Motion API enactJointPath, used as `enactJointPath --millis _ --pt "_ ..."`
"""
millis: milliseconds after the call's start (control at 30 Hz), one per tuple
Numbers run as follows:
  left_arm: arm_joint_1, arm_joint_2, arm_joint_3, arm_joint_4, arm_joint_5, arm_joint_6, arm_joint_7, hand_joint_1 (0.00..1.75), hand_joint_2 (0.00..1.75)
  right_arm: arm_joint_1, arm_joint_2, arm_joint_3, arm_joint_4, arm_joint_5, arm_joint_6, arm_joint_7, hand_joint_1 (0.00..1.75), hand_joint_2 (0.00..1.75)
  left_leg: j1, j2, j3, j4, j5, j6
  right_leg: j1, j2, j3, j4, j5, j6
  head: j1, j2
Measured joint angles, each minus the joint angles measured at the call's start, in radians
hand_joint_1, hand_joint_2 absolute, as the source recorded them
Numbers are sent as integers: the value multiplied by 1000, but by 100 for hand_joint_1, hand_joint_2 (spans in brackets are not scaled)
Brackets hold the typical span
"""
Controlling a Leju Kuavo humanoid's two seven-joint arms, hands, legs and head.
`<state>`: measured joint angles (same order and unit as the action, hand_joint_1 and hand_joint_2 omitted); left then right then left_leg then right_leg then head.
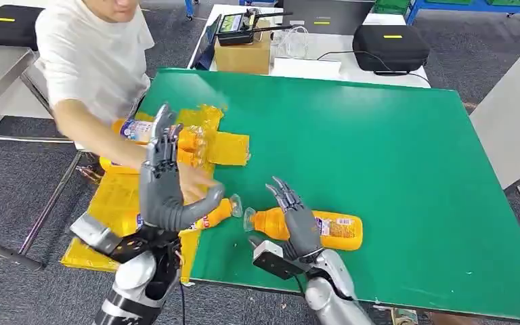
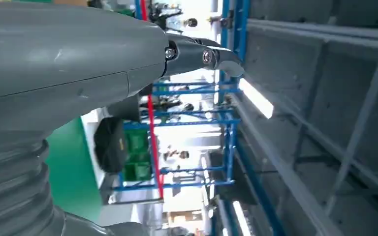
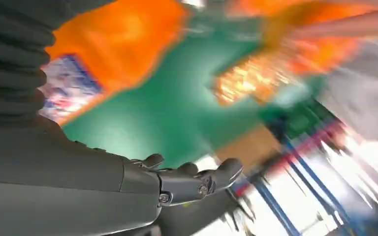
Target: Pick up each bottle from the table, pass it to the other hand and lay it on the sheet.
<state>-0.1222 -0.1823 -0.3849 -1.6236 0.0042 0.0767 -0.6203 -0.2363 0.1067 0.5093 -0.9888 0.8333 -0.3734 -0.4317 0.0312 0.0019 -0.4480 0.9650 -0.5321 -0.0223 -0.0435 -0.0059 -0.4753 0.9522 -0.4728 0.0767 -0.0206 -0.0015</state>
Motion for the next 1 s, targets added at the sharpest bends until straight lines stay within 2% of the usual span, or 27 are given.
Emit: enactJointPath --millis 167,333,400,433,467,733,867,1000 --pt "58 0 29 -77 -29 -1 -19 0 175 1 -116 2 -31 196 99 154 0 175 -1 0 0 0 0 0 -1 0 0 -1 0 0 0 0" --pt "61 0 31 -82 -31 2 -19 0 175 1 -128 2 -35 206 105 165 0 175 -1 0 0 0 0 0 -1 0 0 -1 0 0 0 0" --pt "78 0 40 -97 -33 6 -22 0 175 4 -173 0 -51 240 135 200 0 175 -1 0 0 0 0 0 -1 0 0 -1 0 0 0 0" --pt "102 0 59 -112 -38 18 -27 0 175 6 -249 -3 -85 291 182 248 0 175 -1 0 0 0 0 0 -1 1 0 -1 0 0 0 0" --pt "112 0 70 -118 -43 21 -29 0 175 6 -285 -6 -105 302 191 261 0 175 -1 0 0 0 0 0 -1 1 0 -1 0 0 0 0" --pt "118 -2 80 -119 -44 21 -30 0 175 9 -323 -6 -134 318 199 273 0 175 -1 0 0 0 0 0 -1 1 0 0 0 0 0 0" --pt "123 -2 88 -119 -45 25 -30 0 175 9 -344 0 -153 391 201 321 0 175 -1 0 0 0 0 0 -1 1 0 0 0 0 0 0" --pt "129 -2 96 -119 -51 25 -31 0 175 -2 -355 3 -160 389 229 329 0 175 -1 0 0 0 0 0 -1 1 0 0 0 0 0 0"
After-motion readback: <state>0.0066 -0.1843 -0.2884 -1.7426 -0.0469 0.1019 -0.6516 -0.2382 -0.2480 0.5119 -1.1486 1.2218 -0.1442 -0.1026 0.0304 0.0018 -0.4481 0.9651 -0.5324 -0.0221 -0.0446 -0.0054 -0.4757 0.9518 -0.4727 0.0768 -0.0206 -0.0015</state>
